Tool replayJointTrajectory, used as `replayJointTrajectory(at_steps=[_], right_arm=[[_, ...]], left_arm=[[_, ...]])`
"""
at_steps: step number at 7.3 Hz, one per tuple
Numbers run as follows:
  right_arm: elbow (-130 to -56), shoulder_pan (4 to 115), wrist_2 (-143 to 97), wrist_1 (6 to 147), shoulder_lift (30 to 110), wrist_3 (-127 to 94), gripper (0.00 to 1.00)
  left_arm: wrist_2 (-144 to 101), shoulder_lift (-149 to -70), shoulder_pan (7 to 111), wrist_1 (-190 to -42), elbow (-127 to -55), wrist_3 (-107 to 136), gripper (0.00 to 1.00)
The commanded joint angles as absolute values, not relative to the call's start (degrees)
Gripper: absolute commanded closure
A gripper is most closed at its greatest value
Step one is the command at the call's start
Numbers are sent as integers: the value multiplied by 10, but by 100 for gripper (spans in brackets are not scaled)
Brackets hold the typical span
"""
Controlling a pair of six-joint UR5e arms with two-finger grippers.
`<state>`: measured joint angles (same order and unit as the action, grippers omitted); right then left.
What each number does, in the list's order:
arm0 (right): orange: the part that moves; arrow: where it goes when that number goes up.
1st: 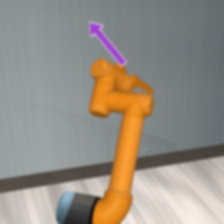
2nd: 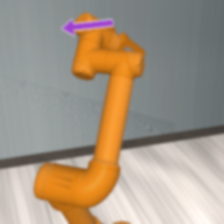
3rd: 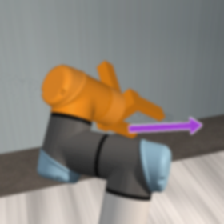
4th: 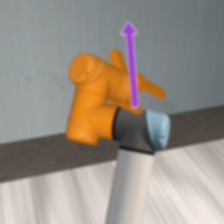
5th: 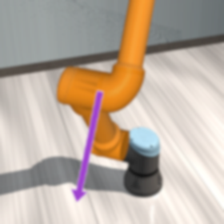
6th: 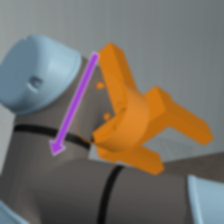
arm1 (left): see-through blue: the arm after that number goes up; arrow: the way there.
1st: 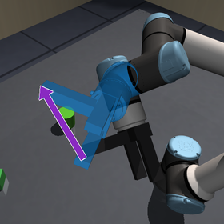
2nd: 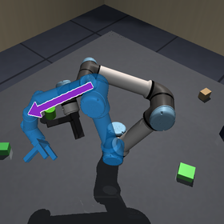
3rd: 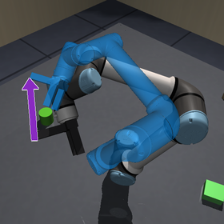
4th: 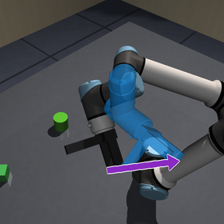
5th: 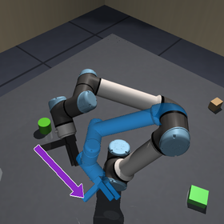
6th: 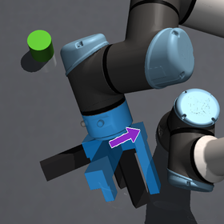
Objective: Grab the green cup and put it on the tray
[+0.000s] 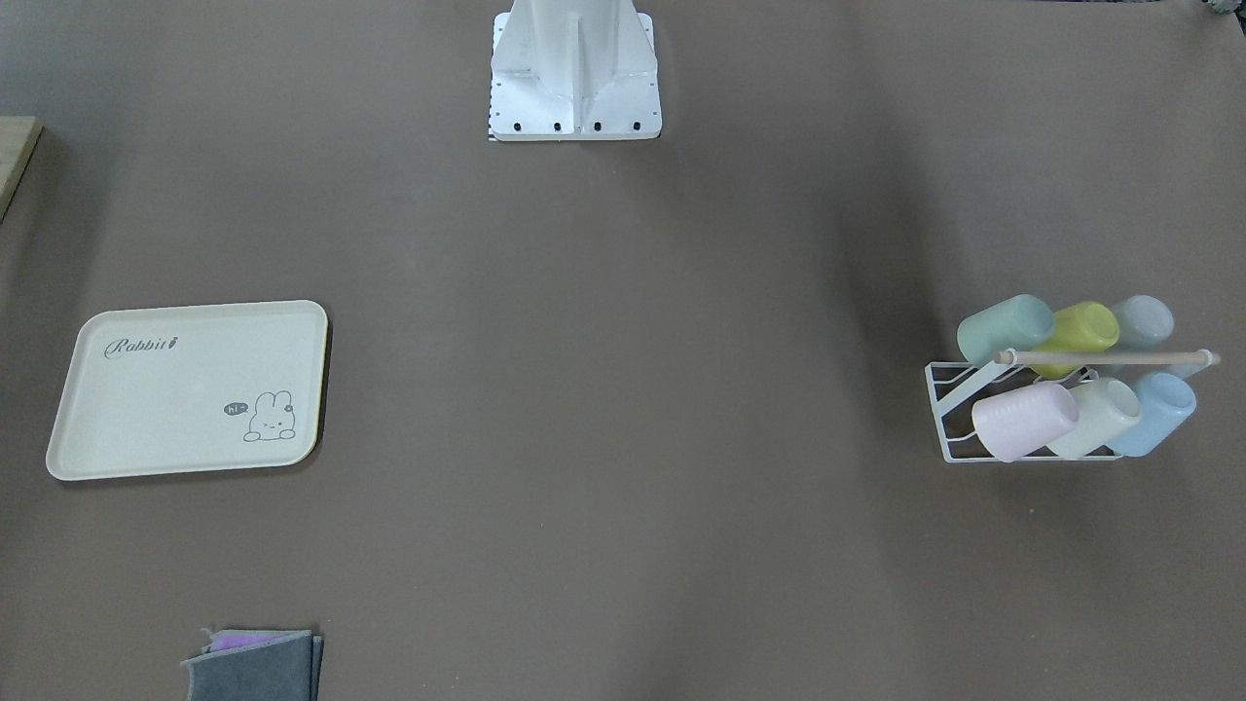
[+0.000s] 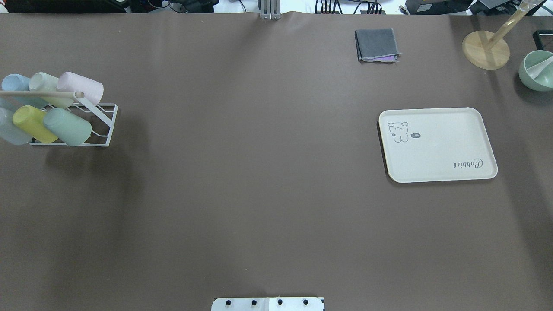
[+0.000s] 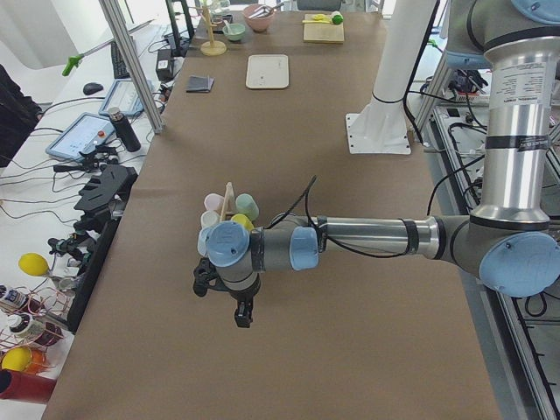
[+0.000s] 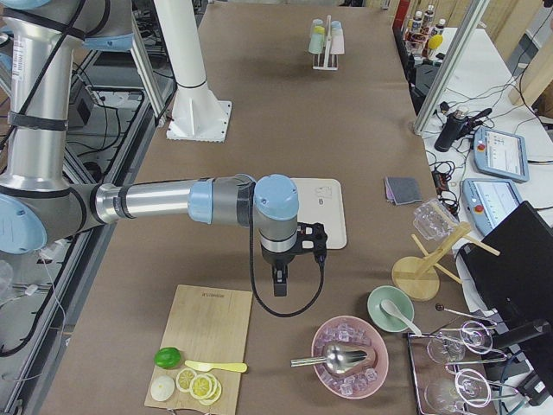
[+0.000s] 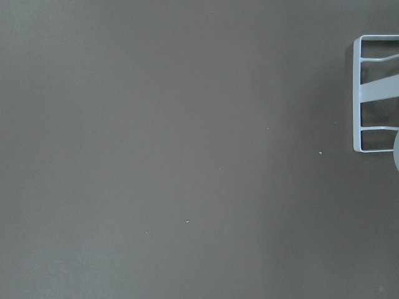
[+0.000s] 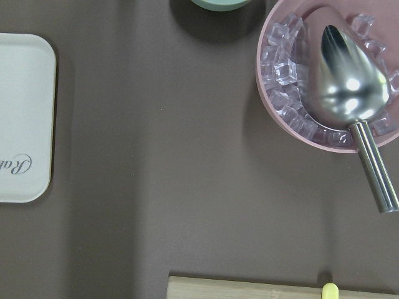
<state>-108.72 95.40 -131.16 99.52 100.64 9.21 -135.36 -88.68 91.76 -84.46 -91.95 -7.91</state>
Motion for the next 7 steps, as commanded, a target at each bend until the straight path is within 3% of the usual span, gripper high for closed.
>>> replayJointTrajectory(at_steps=[1, 7], right_arm=[[-1088, 954, -1311, 995, 1005, 94, 0], [-1066, 953, -1313, 995, 1012, 92, 0]], left_arm=[[-1354, -888, 918, -845, -920, -79, 2], [-1351, -891, 918, -845, -922, -79, 2]])
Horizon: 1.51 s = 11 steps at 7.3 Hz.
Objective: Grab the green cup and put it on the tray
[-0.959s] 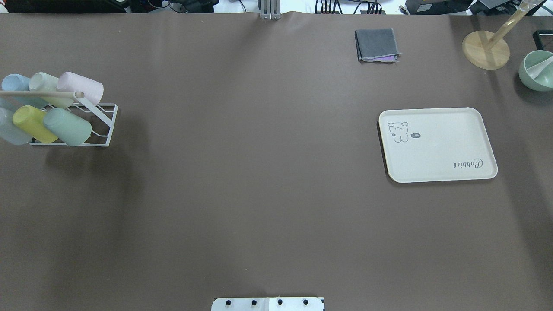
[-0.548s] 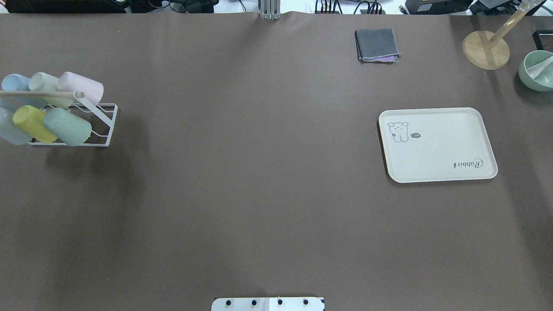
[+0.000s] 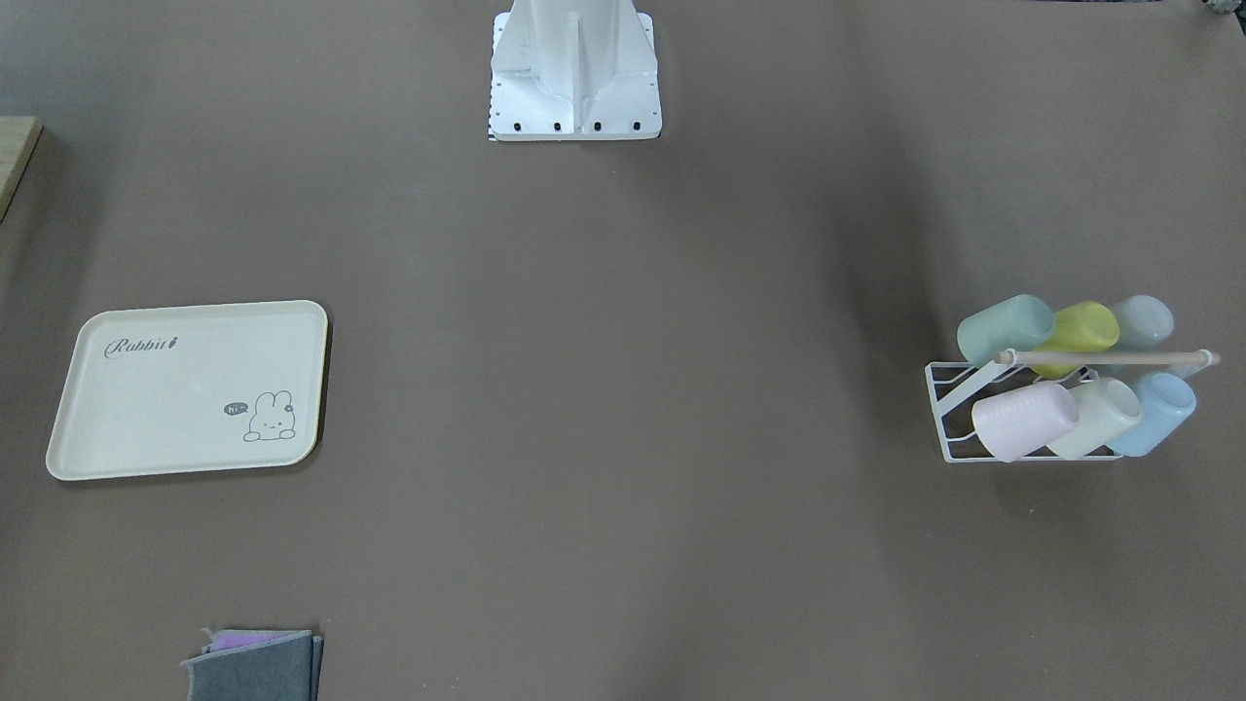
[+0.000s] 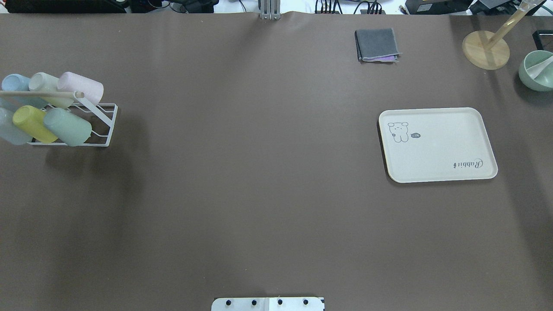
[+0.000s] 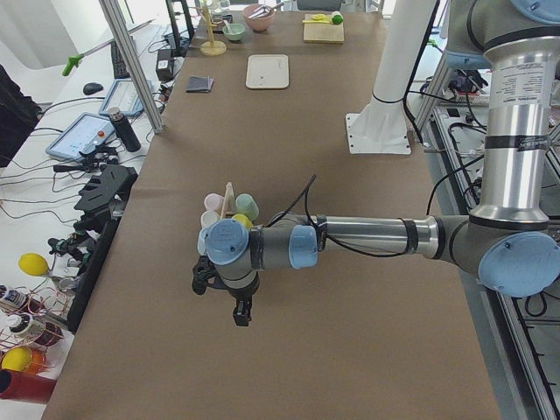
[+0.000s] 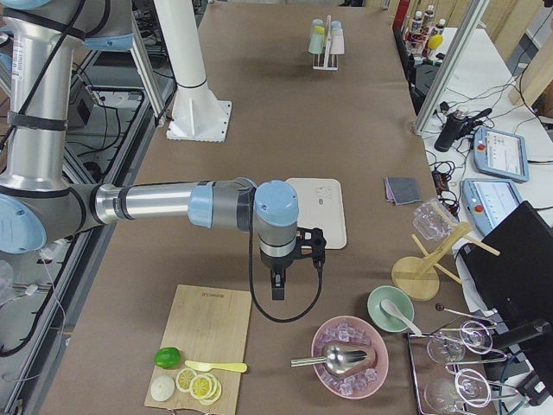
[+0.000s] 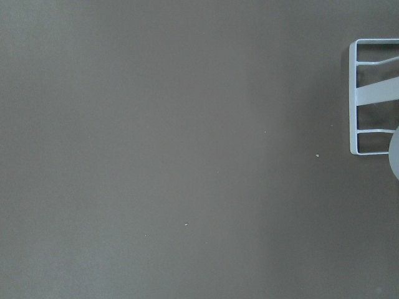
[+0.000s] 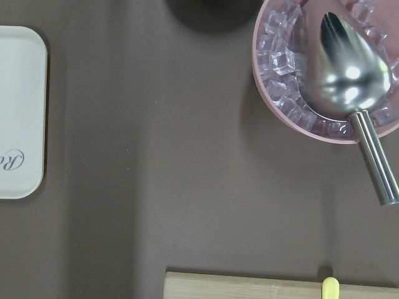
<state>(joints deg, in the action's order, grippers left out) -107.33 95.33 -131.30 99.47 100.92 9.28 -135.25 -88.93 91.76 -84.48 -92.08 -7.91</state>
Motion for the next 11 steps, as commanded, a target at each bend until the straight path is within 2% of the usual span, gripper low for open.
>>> replayJointTrajectory(at_steps=[1, 4, 6, 8, 9, 11], right_arm=[[-1055, 946, -1314, 995, 1011, 91, 0], [-1055, 946, -1314, 951, 1012, 90, 0], [-1049, 946, -1337, 953, 1009, 85, 0], [-1031, 899, -1398, 932, 1005, 78, 0], [-1020, 873, -1414, 895, 1005, 32, 0], [-958, 806, -1413, 706, 1005, -69, 0]], left_arm=[[-1350, -894, 918, -846, -927, -78, 2], [-1311, -896, 913, -752, -1031, -77, 2], [-1301, -891, 908, -742, -1056, -78, 2], [-1299, -888, 885, -739, -1094, -78, 2], [-1299, -888, 882, -722, -1124, -78, 2], [-1300, -892, 868, -621, -1204, -77, 2]])
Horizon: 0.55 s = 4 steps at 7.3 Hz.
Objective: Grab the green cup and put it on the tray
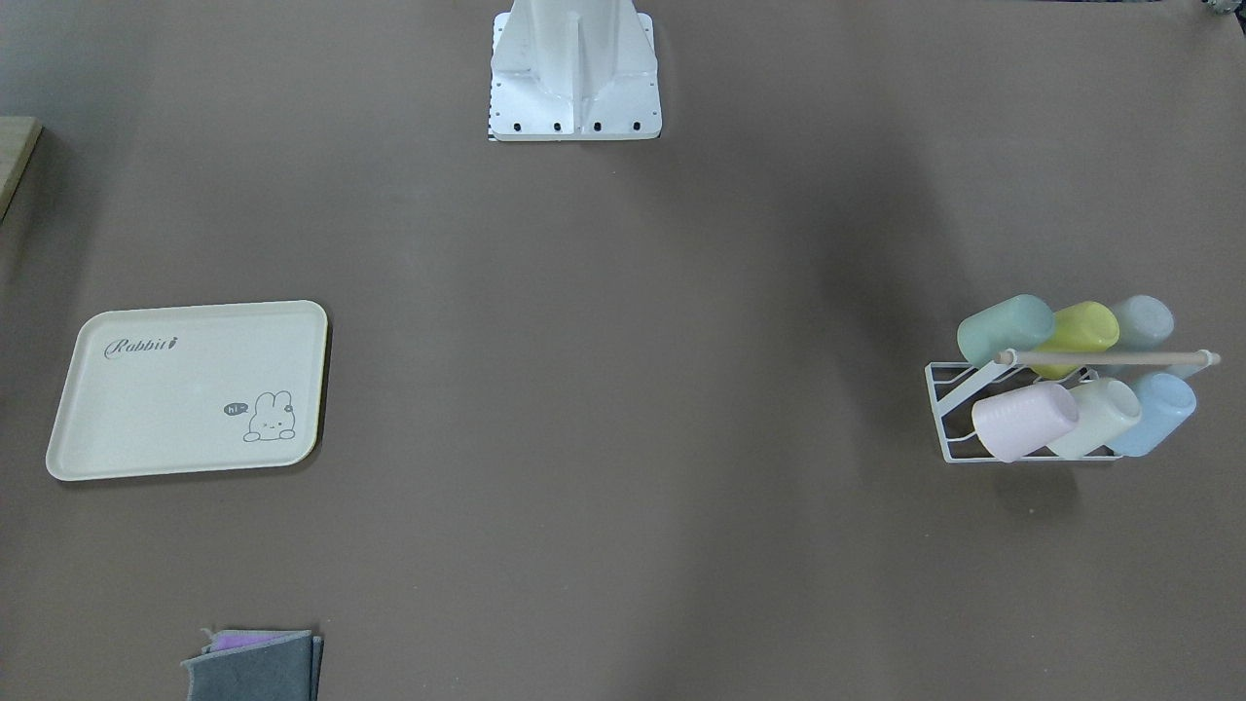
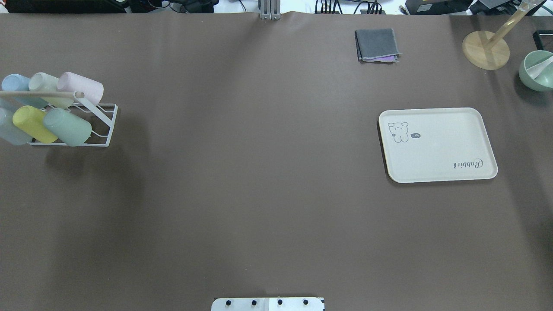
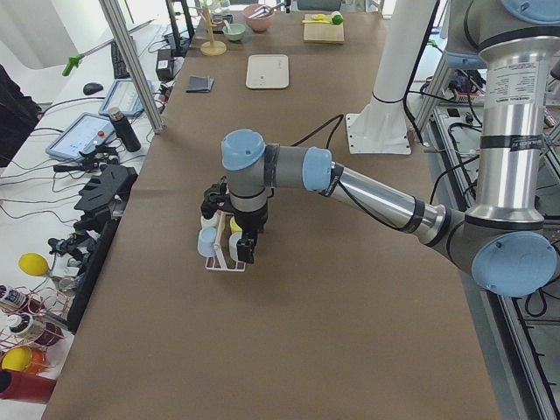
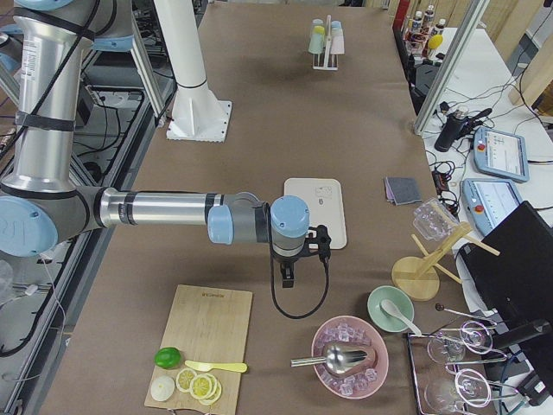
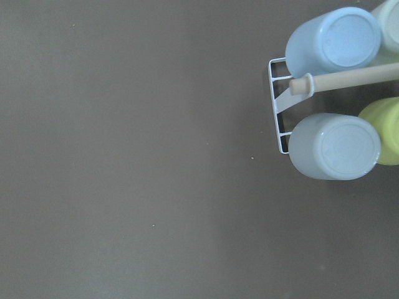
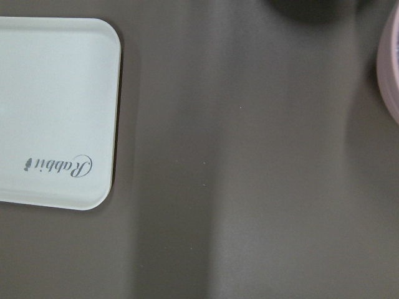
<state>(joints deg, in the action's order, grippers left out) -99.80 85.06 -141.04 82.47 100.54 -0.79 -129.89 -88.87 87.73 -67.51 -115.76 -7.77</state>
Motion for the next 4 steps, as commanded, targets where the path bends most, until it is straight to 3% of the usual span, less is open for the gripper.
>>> replayJointTrajectory(at_steps=[1, 2, 4], right_arm=[[-920, 777, -1410, 624, 998, -132, 0], [-885, 745, -1405, 562, 978, -167, 0], [-833, 723, -1390, 527, 934, -186, 0]], left_arm=[[-1301, -893, 845, -621, -1230, -77, 2], [-1296, -899, 784, -620, -1258, -77, 2], [-1276, -897, 760, -619, -1293, -25, 2]])
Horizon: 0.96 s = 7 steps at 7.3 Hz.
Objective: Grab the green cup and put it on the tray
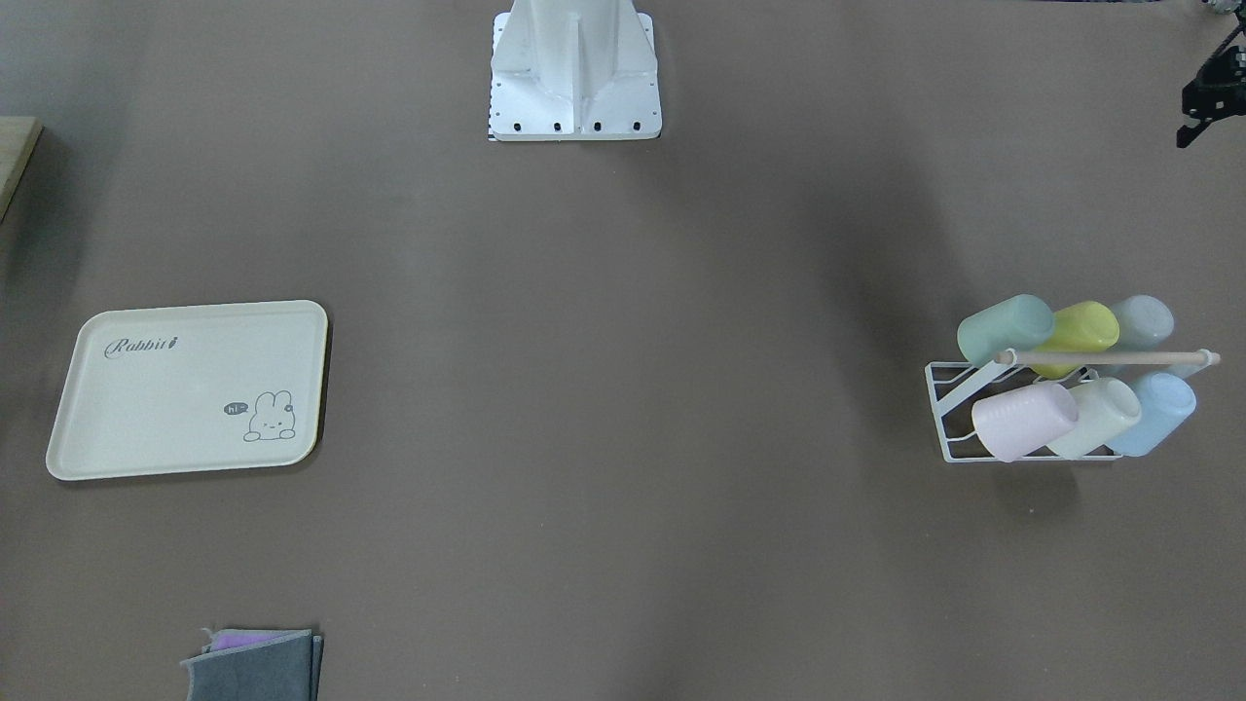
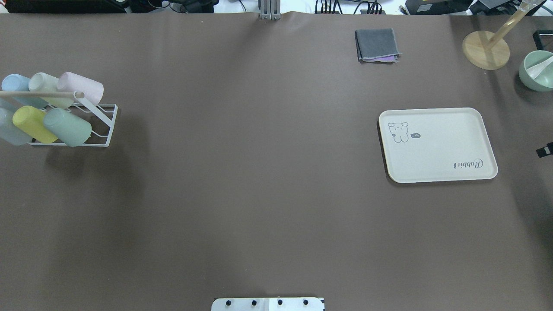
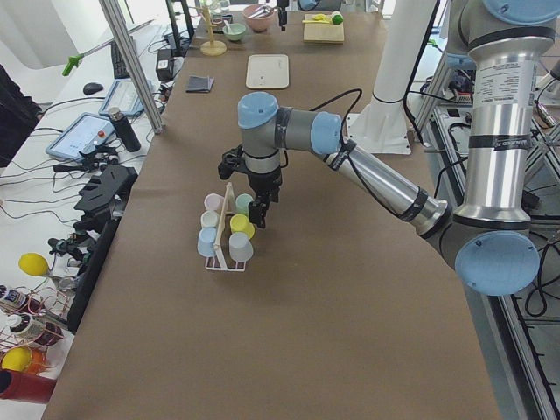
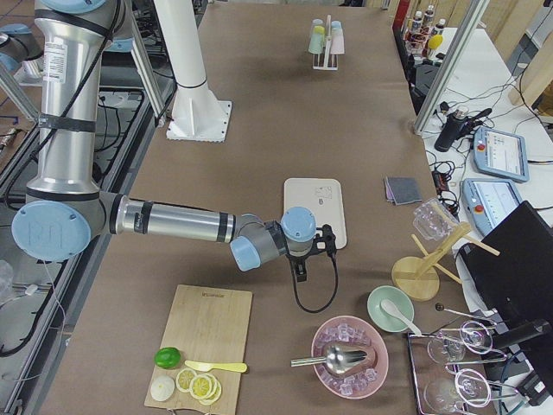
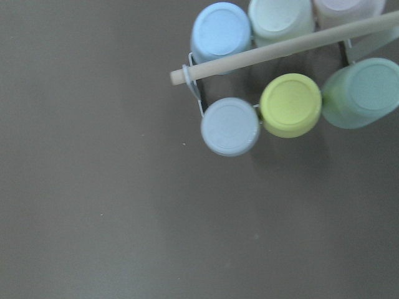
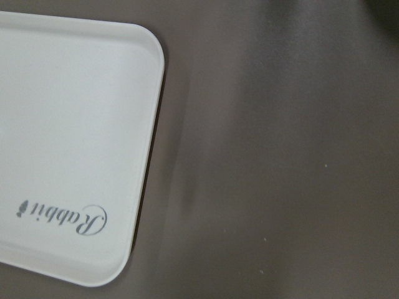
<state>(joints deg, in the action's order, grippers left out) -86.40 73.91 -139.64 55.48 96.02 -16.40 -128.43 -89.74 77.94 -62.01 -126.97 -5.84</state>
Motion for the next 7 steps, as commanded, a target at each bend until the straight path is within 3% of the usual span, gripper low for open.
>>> replayJointTrajectory(at_steps=[1, 4, 6, 7], right_arm=[[-833, 708, -1385, 525, 918, -218, 0], [-781, 684, -1360, 526, 855, -252, 7], [-745, 682, -1364, 526, 834, -255, 21], [-743, 680, -1365, 526, 829, -255, 28]], left_arm=[[-1276, -892, 754, -616, -1311, -24, 2], [-1281, -882, 702, -582, -1347, -25, 2], [-1279, -887, 685, -580, -1315, -50, 2], [-1263, -904, 624, -577, -1341, -50, 2]])
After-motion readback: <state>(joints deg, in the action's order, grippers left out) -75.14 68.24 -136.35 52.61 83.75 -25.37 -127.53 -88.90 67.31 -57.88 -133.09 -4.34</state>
